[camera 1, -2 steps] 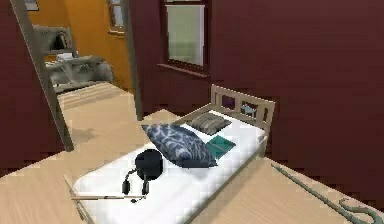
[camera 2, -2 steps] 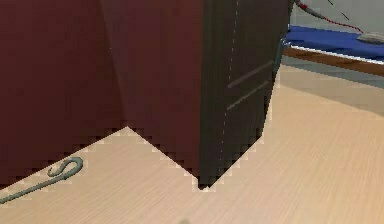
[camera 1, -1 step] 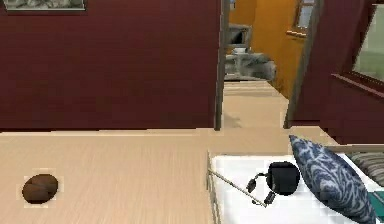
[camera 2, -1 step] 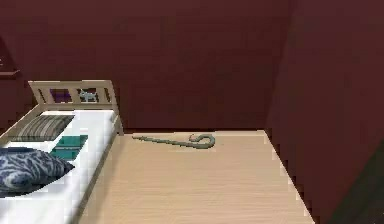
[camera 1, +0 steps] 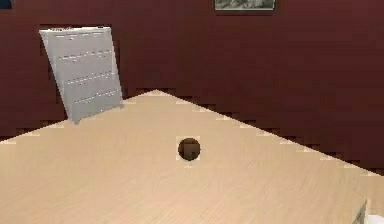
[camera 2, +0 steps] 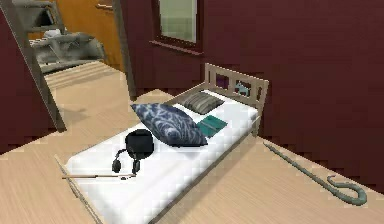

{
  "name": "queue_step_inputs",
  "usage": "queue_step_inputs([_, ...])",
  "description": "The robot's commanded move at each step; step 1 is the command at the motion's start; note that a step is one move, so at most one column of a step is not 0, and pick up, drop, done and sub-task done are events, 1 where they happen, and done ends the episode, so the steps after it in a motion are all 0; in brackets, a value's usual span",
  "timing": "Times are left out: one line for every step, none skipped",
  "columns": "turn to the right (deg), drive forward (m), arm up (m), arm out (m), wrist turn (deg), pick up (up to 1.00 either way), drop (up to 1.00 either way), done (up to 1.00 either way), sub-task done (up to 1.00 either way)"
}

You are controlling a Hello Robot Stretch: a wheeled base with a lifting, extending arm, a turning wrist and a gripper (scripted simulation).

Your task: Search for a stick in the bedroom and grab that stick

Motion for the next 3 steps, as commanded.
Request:
queue_step_inputs([-21.0, 0.0, 0.0, 0.0, 0.0, 0.0, 0.0, 0.0, 0.0])
queue_step_inputs([-3.0, 0.0, 0.0, 0.0, 0.0, 0.0, 0.0, 0.0, 0.0])
queue_step_inputs([45.0, 0.0, 0.0, 0.0, 0.0, 0.0, 0.0, 0.0, 0.0])
